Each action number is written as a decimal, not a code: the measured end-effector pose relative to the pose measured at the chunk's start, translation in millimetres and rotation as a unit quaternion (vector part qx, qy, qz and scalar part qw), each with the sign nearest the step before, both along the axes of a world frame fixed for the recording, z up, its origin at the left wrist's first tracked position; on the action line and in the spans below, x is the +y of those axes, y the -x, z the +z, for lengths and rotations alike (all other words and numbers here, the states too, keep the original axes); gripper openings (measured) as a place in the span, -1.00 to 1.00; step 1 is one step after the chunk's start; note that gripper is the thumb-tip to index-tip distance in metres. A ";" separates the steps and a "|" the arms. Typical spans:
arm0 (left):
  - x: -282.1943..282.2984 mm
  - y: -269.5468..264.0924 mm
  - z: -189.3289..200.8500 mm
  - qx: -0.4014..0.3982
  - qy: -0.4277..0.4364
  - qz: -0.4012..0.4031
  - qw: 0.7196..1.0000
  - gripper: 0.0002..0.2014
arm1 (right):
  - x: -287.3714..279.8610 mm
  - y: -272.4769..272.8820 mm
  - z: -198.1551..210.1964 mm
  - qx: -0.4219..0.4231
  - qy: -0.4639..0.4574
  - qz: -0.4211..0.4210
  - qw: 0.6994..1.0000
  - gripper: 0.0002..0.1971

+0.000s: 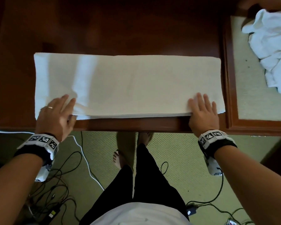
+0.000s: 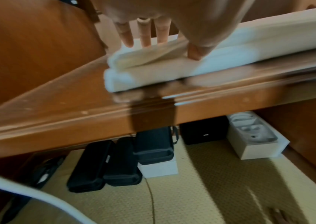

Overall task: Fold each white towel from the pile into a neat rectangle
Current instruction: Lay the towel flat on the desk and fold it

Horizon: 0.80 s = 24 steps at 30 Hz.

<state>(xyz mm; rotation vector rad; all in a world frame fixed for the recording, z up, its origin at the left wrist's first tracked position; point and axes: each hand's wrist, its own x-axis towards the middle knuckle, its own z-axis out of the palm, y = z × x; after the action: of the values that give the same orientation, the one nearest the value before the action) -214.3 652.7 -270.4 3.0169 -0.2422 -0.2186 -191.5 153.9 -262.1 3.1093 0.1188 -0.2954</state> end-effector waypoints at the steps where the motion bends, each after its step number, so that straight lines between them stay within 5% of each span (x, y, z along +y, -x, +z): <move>1: 11.4 -1.9 2.7 0.007 -0.022 0.015 1.000 -0.47 | 17.2 -2.8 -2.5 -0.013 -0.023 0.056 0.998 -0.35; 3: 32.6 -2.6 8.8 0.006 -0.057 0.033 0.998 -0.51 | 43.6 -7.2 -7.0 -0.039 -0.061 0.136 0.988 -0.41; 9: 63.3 28.0 9.1 0.039 -0.042 0.001 0.998 -0.48 | 44.2 14.2 -9.4 -0.028 -0.102 0.148 0.983 -0.49; 16: 0.9 5.0 22.4 0.023 0.012 0.044 0.999 -0.30 | 107.0 -8.3 7.5 -0.033 -0.147 0.112 0.982 -0.50; 20: -41.4 -22.5 8.0 0.059 0.012 0.009 0.998 -0.30 | 150.3 -24.7 -2.1 0.085 -0.065 0.076 0.991 -0.41; 24: -0.9 -29.5 -13.8 0.115 -0.033 0.075 0.990 -0.24 | 139.2 -9.4 -11.5 0.137 -0.026 0.063 0.988 -0.33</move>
<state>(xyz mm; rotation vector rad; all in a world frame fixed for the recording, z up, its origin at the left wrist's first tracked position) -184.8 651.8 -284.3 3.0205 0.0122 -0.5649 -182.2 293.1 -273.7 3.0748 0.3298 -0.7233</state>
